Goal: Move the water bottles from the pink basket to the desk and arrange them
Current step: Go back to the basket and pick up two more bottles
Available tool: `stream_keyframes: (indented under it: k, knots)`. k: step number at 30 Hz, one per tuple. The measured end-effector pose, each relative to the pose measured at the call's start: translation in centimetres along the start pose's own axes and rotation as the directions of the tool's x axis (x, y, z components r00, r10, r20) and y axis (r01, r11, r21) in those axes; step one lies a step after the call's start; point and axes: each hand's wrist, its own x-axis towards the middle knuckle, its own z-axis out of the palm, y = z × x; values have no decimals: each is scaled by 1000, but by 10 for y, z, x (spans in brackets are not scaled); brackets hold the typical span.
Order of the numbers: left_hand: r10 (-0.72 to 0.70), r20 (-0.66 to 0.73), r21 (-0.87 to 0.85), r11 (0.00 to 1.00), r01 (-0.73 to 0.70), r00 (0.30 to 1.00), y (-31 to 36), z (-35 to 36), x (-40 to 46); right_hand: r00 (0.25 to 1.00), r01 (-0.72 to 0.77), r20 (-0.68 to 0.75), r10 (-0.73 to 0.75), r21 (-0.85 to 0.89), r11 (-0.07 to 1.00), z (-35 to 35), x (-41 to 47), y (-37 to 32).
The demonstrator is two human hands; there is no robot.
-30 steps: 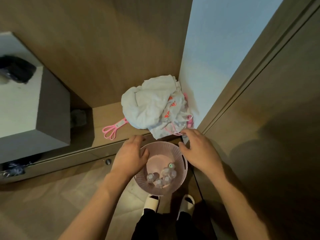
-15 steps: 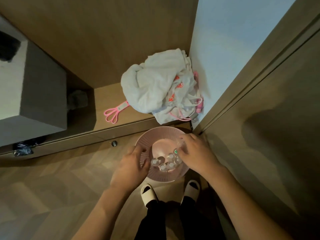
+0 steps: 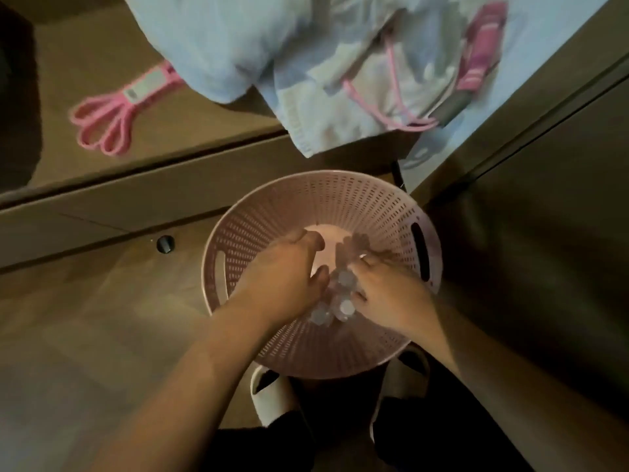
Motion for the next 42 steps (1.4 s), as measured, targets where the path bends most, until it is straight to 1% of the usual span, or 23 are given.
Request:
stream_keyframes:
  k: [1,2,3,4,6,8,9,10,11,13,14,16,19,20,22,25,28,31,33,35,38,40,42]
  knots:
    - [-8,-2,2,1000,8,1000,-11,20,4,1000,-4,13,4,-9,1000,24,14,7]
    - [-7,0,10,1000,7,1000,-22,39,6,1000,-11,12,10,23,1000,45,27,15]
    - [15,9,41,999,-15,1000,-33,56,11,1000,-15,6,14,67,998,59,39,23]
    - [49,19,91,995,-50,999,-43,72,16,1000,14,-3,-14,61,998,65,50,30]
    - [98,46,193,976,-105,994,-63,98,29,996,79,-26,-80,-33,996,66,71,40]
    - [119,58,301,945,-131,991,-78,118,40,985,110,-120,-122,-100,989,60,88,46]
    - [123,90,362,920,-148,988,-83,124,46,979,132,-140,-150,-130,983,56,94,46]
    - [116,145,403,900,-166,983,-88,129,48,979,143,-122,-161,-143,979,57,101,45]
    - [97,197,425,888,-174,976,-89,134,49,987,134,-71,-147,-166,977,60,105,43]
    - [29,289,413,898,-152,957,-87,136,48,995,102,32,-98,-203,974,63,110,39]
    - [-13,326,402,907,-126,945,-87,137,48,994,101,51,-93,-214,972,62,109,34]
    - [-50,355,407,907,-106,933,-83,142,48,993,106,82,-89,-235,966,66,105,25]
    - [-69,398,466,874,-137,915,-83,159,49,979,116,198,-56,-309,944,85,103,20]
    - [-85,409,493,858,-142,909,-84,164,50,976,111,212,-38,-345,932,90,104,22]
    - [-115,418,542,828,-145,901,-84,171,53,980,110,195,-34,-393,913,92,108,25]
    - [-147,384,582,805,-115,912,-81,177,59,984,137,163,-77,-402,905,93,113,21]
    - [-158,343,587,805,-80,926,-81,181,61,980,174,163,-115,-417,892,103,116,14]
    - [-189,344,561,827,-39,920,-85,182,61,976,189,169,-134,-371,909,103,120,21]
    - [-217,329,530,848,11,919,-86,175,62,974,217,129,-184,-322,922,95,122,26]
    - [-246,298,494,866,71,922,-84,163,61,973,230,49,-225,-254,939,79,119,25]
    - [-282,248,403,900,166,927,-73,122,47,980,192,-26,-198,-150,970,37,100,10]
    - [-305,220,322,919,226,927,-61,77,28,990,131,-37,-133,-57,990,-8,75,-3]
    - [-328,170,241,928,283,929,-44,19,5,992,90,-93,-89,3,996,-61,44,-15]
